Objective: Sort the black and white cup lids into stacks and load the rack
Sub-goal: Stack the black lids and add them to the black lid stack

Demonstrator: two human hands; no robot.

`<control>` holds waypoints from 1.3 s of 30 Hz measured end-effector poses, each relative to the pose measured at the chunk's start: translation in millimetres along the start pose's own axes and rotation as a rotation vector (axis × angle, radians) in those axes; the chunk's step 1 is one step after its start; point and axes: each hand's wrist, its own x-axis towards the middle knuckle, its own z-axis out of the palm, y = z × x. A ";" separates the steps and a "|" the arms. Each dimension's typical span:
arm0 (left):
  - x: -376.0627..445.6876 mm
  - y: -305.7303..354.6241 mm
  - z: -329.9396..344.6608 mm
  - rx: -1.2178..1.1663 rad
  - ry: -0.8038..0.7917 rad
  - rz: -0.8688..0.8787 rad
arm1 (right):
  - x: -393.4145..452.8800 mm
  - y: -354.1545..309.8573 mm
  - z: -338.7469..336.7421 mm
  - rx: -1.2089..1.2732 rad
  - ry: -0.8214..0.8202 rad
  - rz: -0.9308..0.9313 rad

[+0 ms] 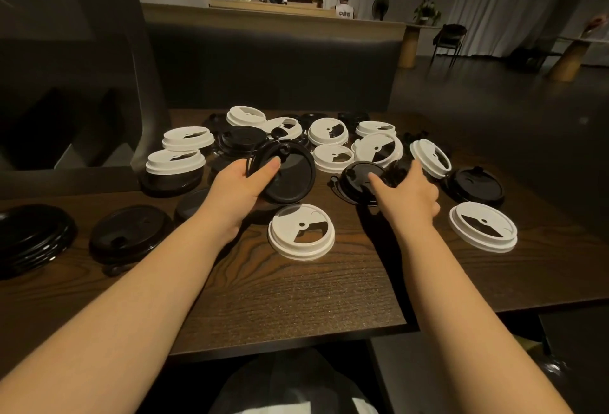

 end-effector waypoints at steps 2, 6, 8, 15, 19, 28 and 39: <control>1.1 0.0 -0.1 0.000 0.009 -0.007 | -3.3 -0.2 1.2 0.039 -0.028 -0.065; 3.6 0.2 -1.2 0.021 0.021 -0.010 | -13.3 -5.3 2.6 0.170 -0.011 -0.210; 4.2 -0.1 -2.3 0.031 0.027 -0.018 | -12.8 -6.6 1.0 0.102 -0.047 -0.175; 2.8 3.1 0.6 -0.004 0.029 -0.049 | -10.1 -5.5 6.0 -0.035 -0.272 -0.229; 0.6 5.5 4.4 -0.083 -0.001 -0.078 | -11.2 -5.2 4.5 0.129 -0.191 -0.257; -12.3 2.7 12.5 -0.136 -0.212 0.038 | -31.4 -12.7 1.3 0.686 -0.285 -0.325; -24.6 1.6 23.0 -0.087 -0.397 0.112 | -39.6 -21.2 10.8 0.637 -0.339 -0.383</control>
